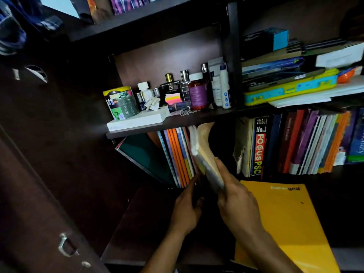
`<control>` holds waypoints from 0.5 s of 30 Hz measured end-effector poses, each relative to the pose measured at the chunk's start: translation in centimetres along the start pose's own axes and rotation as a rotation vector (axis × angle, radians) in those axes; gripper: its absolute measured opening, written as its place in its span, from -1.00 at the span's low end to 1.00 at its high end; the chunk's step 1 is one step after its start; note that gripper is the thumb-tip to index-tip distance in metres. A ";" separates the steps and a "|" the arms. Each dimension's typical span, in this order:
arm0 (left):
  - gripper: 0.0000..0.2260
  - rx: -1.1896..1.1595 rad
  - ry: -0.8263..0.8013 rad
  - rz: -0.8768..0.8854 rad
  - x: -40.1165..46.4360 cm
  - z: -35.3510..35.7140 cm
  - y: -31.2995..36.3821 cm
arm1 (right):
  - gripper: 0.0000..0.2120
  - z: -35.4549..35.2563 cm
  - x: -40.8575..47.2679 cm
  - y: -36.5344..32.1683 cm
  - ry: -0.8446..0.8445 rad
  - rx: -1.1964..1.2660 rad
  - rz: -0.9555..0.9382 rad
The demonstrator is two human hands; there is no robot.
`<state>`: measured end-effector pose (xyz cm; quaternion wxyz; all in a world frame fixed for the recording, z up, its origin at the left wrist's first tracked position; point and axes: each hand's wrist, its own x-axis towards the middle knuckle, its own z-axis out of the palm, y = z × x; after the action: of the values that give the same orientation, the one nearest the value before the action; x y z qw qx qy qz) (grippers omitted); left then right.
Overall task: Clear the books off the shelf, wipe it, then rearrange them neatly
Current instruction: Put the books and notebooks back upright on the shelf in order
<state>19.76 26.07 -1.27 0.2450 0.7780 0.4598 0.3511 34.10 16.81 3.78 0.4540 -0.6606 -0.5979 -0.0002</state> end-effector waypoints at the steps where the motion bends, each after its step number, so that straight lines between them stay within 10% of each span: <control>1: -0.34 0.016 -0.004 -0.006 0.0 0.0 0.0 | -0.17 -0.3 0.3 0.5 0.014 0.001 0.039; 15: -0.26 -0.002 -0.025 -0.036 0.2 0.4 0.3 | -0.33 5.1 5.9 -0.2 0.111 0.110 0.099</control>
<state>20.25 26.15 -1.24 0.2579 0.7737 0.4701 0.3374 32.86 24.50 4.04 0.5214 -0.6624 -0.5377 0.0183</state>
